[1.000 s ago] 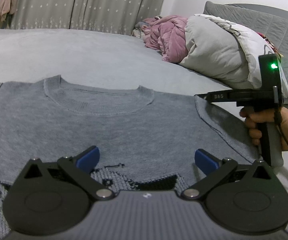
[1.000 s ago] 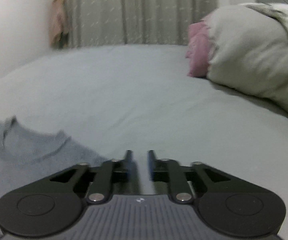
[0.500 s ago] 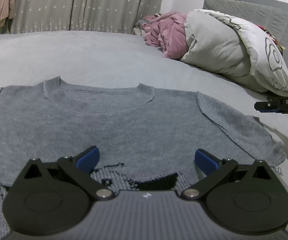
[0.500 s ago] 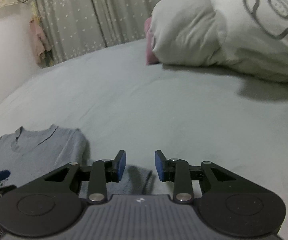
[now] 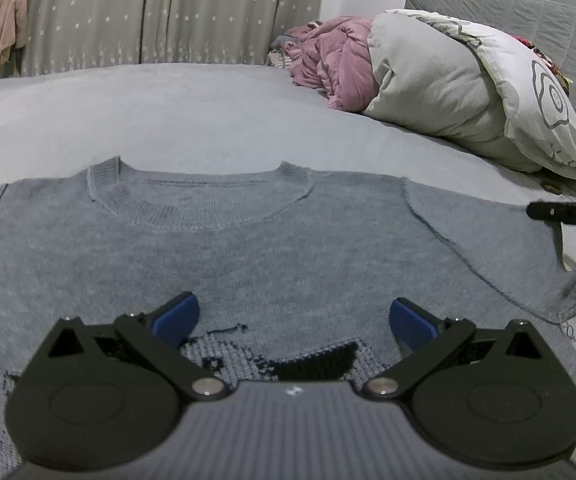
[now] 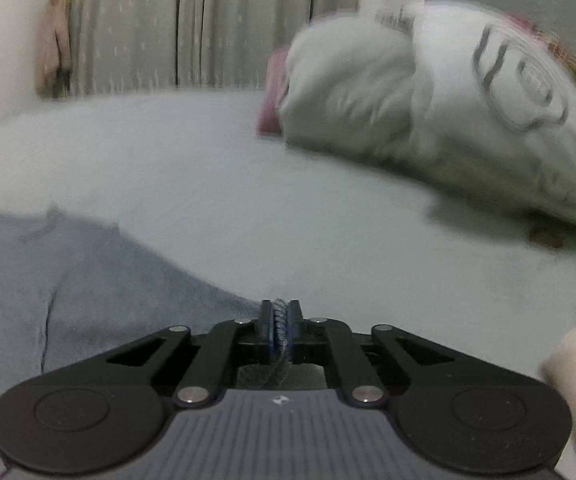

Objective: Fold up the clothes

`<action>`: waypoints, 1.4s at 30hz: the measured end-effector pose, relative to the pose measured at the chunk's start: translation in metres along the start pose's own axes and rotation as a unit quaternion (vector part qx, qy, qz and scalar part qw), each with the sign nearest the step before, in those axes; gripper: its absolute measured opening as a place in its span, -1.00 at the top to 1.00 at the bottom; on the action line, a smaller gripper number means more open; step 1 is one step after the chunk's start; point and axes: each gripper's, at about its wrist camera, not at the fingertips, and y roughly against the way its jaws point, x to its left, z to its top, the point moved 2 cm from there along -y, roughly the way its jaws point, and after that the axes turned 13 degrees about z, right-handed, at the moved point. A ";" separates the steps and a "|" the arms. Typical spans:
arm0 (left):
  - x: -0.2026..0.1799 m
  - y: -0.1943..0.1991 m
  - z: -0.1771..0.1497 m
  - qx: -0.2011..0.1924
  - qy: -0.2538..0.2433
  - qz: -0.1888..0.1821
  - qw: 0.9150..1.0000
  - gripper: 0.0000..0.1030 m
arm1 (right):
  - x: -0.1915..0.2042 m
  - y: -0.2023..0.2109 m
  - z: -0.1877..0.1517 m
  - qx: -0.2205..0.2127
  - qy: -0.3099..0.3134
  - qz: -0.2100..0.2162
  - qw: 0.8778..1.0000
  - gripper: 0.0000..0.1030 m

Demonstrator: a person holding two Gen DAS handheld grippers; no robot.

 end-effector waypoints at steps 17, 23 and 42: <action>-0.006 0.023 -0.002 0.015 -0.040 0.026 0.999 -0.98 | 0.031 0.074 -0.051 0.017 -0.038 0.117 0.992 0.33; 0.009 0.059 -0.020 0.029 -0.047 0.019 0.998 -0.98 | 0.036 0.079 -0.053 0.012 -0.045 0.127 0.991 0.36; 0.105 0.185 -0.076 0.083 -0.103 0.103 0.986 -0.98 | 0.063 0.142 -0.084 0.100 -0.068 0.127 0.985 0.49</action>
